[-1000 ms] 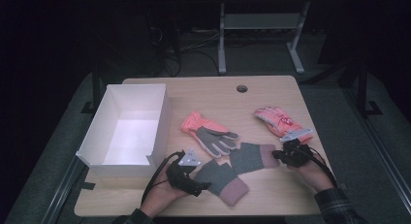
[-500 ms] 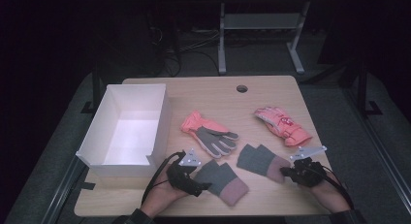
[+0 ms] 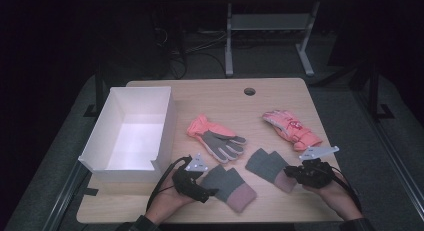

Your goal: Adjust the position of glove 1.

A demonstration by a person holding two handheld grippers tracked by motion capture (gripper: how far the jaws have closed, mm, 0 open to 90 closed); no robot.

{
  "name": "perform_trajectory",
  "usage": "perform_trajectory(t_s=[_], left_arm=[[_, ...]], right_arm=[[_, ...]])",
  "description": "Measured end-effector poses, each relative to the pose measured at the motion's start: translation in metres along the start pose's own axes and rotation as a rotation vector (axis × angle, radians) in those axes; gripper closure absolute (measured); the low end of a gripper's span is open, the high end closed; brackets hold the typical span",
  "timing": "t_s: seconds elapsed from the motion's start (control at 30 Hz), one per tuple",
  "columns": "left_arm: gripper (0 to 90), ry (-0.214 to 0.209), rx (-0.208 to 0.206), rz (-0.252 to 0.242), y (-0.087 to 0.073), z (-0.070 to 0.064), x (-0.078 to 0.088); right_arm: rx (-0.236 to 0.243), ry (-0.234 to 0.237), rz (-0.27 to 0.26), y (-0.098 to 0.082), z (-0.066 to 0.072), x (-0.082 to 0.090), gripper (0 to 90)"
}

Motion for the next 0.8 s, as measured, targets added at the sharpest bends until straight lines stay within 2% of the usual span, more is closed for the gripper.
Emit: perform_trajectory(t_s=[0.3, 0.5, 0.67, 0.8], left_arm=[[15.0, -0.001, -0.002, 0.001, 0.000, 0.000, -0.001], [15.0, -0.001, 0.000, 0.001, 0.000, 0.000, -0.001], [15.0, -0.002, 0.001, 0.002, 0.000, -0.001, -0.002], [15.0, -0.001, 0.002, -0.001, 0.000, -0.001, -0.002]], right_arm=[[0.002, 0.031, 0.023, 0.005, -0.003, -0.026, 74.7], [-0.012, 0.037, 0.058, 0.000, -0.003, -0.037, 70.8], [0.017, 0.019, 0.046, -0.003, -0.001, -0.039, 83.3], [0.042, 0.008, 0.043, -0.002, 0.000, -0.039, 86.5]])
Point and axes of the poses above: each handheld gripper's, and its own axes: x roughly backward along the jaws, y roughly out of its top, z roughly to its left, the point moved 1 cm from there along -x, roughly forward along the jaws, and after that the axes turned 12 degrees about -z, right-handed, at the moved point
